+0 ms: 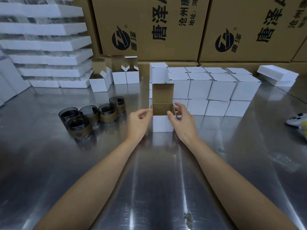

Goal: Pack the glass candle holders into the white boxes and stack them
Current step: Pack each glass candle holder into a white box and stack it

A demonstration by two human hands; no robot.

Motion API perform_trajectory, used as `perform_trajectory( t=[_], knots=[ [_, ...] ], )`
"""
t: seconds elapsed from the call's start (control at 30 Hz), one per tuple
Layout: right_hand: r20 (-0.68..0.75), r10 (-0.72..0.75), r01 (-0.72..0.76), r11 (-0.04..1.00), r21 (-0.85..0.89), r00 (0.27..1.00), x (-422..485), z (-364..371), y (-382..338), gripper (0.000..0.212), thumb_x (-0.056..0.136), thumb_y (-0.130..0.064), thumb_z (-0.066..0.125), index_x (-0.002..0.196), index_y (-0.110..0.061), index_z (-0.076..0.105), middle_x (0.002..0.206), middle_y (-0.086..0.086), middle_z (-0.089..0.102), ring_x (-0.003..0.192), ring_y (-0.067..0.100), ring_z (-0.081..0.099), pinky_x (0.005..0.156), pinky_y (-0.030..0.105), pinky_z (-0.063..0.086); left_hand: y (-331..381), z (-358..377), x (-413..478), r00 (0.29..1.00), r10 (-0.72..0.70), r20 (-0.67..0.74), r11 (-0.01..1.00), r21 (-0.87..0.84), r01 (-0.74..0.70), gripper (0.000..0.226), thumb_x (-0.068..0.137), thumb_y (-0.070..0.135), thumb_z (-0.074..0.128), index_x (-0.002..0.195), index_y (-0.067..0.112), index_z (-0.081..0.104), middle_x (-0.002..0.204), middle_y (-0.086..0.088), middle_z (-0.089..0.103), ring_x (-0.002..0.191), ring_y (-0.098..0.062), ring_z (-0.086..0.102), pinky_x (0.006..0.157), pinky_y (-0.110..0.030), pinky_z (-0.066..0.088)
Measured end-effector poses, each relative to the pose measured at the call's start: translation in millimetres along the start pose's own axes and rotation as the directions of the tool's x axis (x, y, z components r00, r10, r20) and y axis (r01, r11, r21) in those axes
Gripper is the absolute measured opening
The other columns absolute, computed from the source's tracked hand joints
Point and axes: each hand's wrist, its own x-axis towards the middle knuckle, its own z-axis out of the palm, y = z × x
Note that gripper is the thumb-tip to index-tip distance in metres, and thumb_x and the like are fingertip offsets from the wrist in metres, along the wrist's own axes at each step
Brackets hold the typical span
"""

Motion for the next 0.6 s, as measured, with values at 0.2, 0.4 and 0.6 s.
perform_trajectory(
  t=[0.2, 0.4, 0.6],
  knots=[
    [0.13, -0.067, 0.062, 0.997, 0.041, 0.989, -2, -1, 4, 0.055, 0.094, -0.046, 0.055, 0.143, -0.029, 0.037, 0.138, -0.001, 0.038, 0.123, 0.011, 0.045, 0.101, 0.023, 0.033, -1, -17, 7, 0.959, 0.202, -0.2, 0.916, 0.385, -0.112, 0.039, 0.094, 0.036, 0.048, 0.072, 0.01, 0.066, 0.067, -0.005, 0.058, 0.062, -0.018, 0.051, 0.057, -0.03, 0.032],
    [0.147, -0.063, 0.059, 0.998, 0.036, 0.987, -2, -2, 4, 0.056, 0.094, -0.047, 0.055, 0.144, -0.029, 0.036, 0.135, -0.004, 0.034, 0.119, 0.005, 0.04, 0.103, 0.026, 0.037, -4, -43, 16, 0.927, 0.371, -0.056, 0.436, 0.892, -0.121, 0.036, 0.086, 0.02, 0.056, 0.119, 0.01, 0.061, 0.12, -0.011, 0.054, 0.112, -0.031, 0.049, 0.104, -0.045, 0.03],
    [0.149, -0.043, 0.035, 0.998, 0.053, 0.988, -1, 0, 4, 0.058, 0.094, -0.046, 0.056, 0.145, -0.027, 0.036, 0.125, -0.008, 0.032, 0.116, 0.005, 0.043, 0.089, 0.004, 0.031, -2, -35, 9, 0.978, 0.207, -0.005, 0.315, 0.947, -0.062, 0.057, 0.086, 0.024, 0.057, 0.139, 0.01, 0.04, 0.139, -0.016, 0.036, 0.126, -0.034, 0.038, 0.118, -0.049, 0.012]
  ],
)
